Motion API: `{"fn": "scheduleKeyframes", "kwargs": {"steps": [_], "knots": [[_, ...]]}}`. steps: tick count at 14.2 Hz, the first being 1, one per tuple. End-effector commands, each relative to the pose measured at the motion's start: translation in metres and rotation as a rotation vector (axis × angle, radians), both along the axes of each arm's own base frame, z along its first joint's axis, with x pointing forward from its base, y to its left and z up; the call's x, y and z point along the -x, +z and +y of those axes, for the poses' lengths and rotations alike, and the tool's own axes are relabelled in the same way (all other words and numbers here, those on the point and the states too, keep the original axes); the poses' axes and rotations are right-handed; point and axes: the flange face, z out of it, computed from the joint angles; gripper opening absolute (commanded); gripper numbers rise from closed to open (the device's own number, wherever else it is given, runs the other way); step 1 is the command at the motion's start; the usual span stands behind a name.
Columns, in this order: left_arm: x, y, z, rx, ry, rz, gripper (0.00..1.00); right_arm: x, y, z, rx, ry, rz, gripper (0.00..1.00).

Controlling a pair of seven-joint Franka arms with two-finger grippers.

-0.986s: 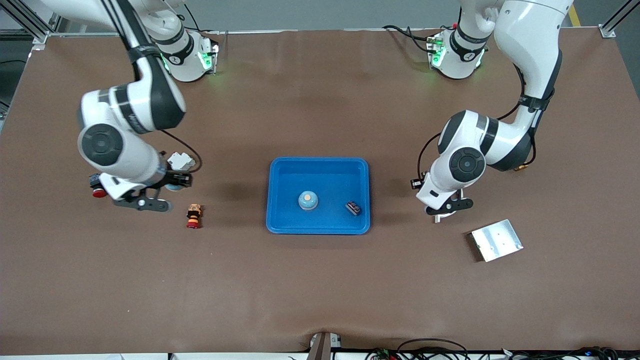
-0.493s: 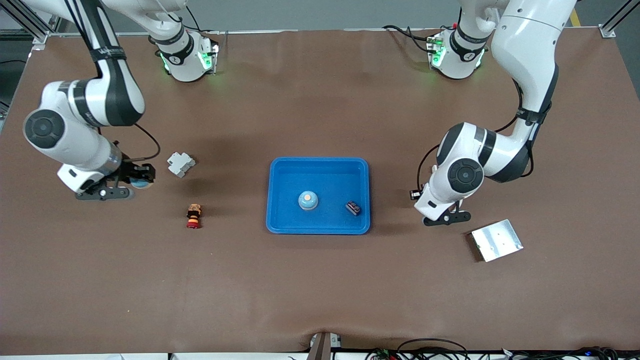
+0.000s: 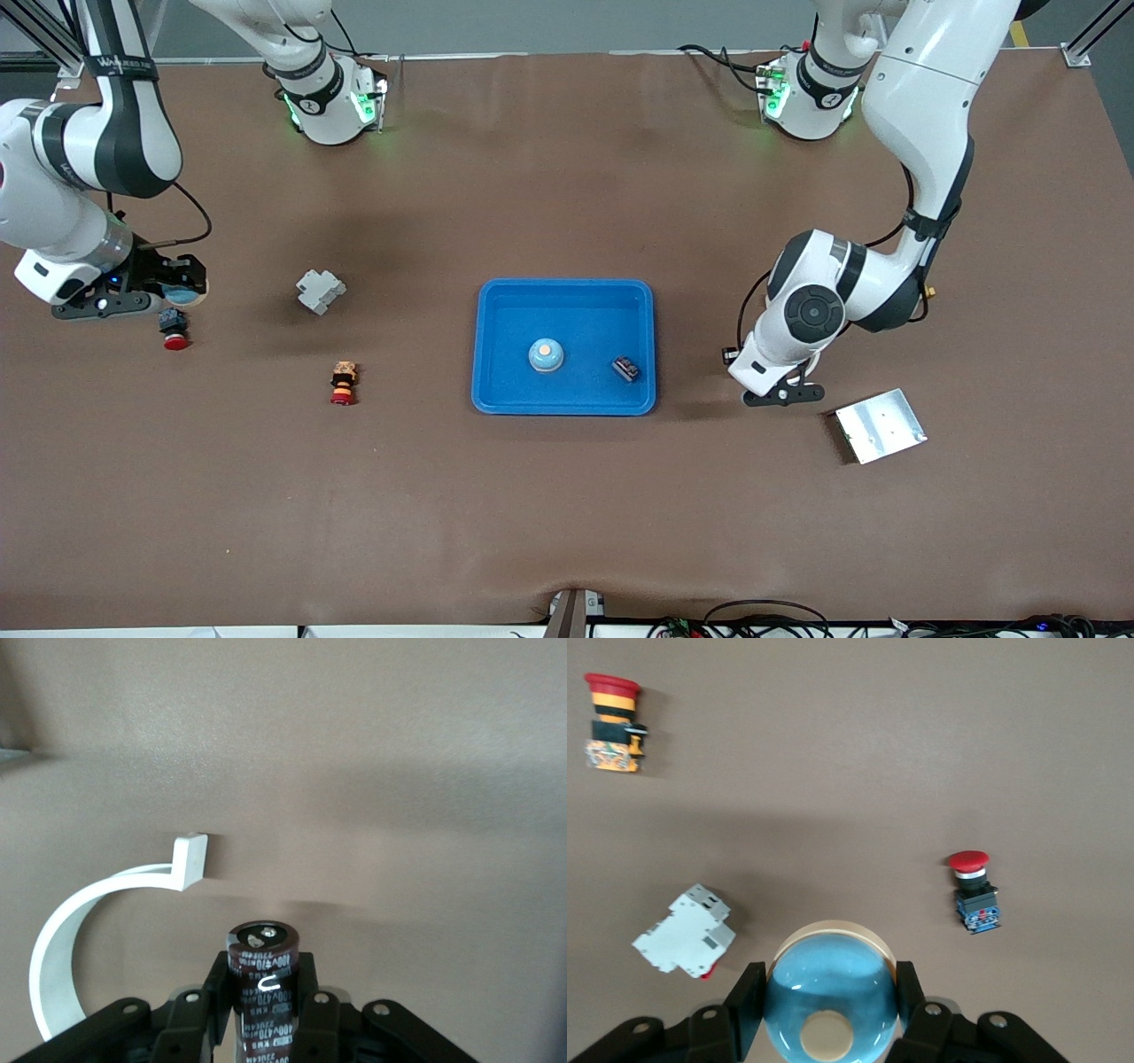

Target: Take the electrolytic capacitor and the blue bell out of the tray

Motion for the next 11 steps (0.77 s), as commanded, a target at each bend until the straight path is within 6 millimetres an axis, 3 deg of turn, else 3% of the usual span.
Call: {"fn": "scheduleKeyframes", "kwargs": {"steps": [1,6,11], "knots": [[0.007,-0.007,0.003,-0.023,-0.049,-0.008,0.0,0.025,-0.016,-0.013,0.002,0.026,-0.028,0.0],[0.012,-0.014,0.005,-0.012,-0.05,-0.017,0.04,0.066,-0.065,-0.027,-0.009,0.004,-0.08,0.0],[0.015,-0.02,0.005,-0.006,-0.054,-0.02,0.07,0.078,-0.083,-0.034,-0.013,0.021,-0.105,0.0]]}}
